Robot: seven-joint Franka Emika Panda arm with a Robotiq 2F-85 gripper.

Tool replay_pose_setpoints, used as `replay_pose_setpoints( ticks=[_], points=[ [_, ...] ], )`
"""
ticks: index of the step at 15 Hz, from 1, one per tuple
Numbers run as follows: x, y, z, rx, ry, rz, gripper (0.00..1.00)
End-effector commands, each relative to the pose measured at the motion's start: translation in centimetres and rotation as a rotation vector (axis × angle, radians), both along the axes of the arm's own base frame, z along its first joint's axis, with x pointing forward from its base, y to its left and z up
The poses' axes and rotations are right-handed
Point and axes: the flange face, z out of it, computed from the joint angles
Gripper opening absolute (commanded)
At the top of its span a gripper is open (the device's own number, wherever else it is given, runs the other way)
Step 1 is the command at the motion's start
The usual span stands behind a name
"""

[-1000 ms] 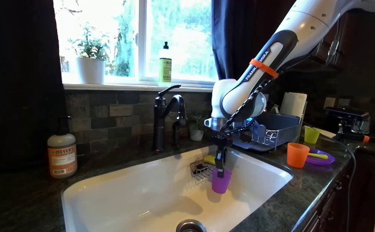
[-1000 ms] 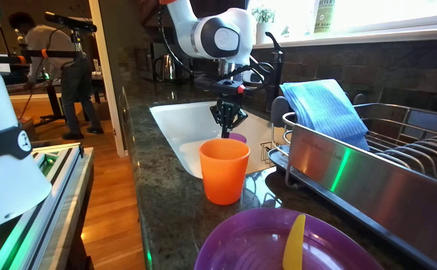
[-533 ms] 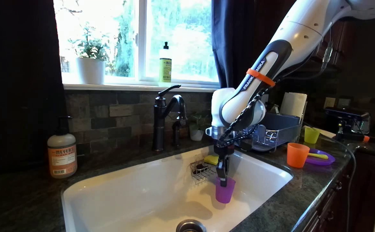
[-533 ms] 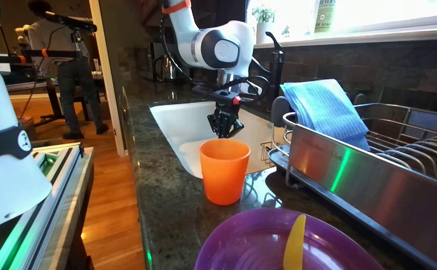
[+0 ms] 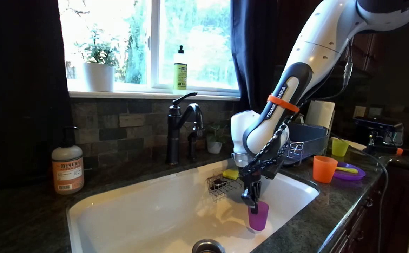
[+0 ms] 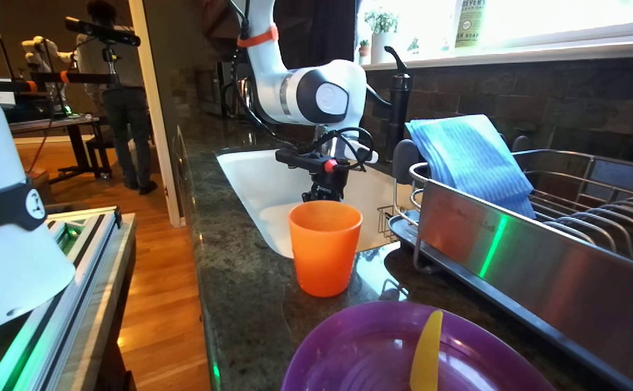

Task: Take the purple cup into the sink

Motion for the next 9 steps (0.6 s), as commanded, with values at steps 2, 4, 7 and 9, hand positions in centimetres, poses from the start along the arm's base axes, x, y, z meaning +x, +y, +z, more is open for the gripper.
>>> replay_pose_setpoints(
  ticks=[2, 4, 7, 9],
  points=[
    [1.0, 1.1, -0.4, -0.052, -0.006, -0.032, 0.35],
    [1.2, 1.7, 1.0, -0.055, -0.029, -0.029, 0.51],
    [0.9, 2.9, 3.9, -0.050, -0.057, 0.000, 0.73],
    [-0.5, 4.0, 7.1, -0.021, -0.056, 0.075, 0.88]
  ],
)
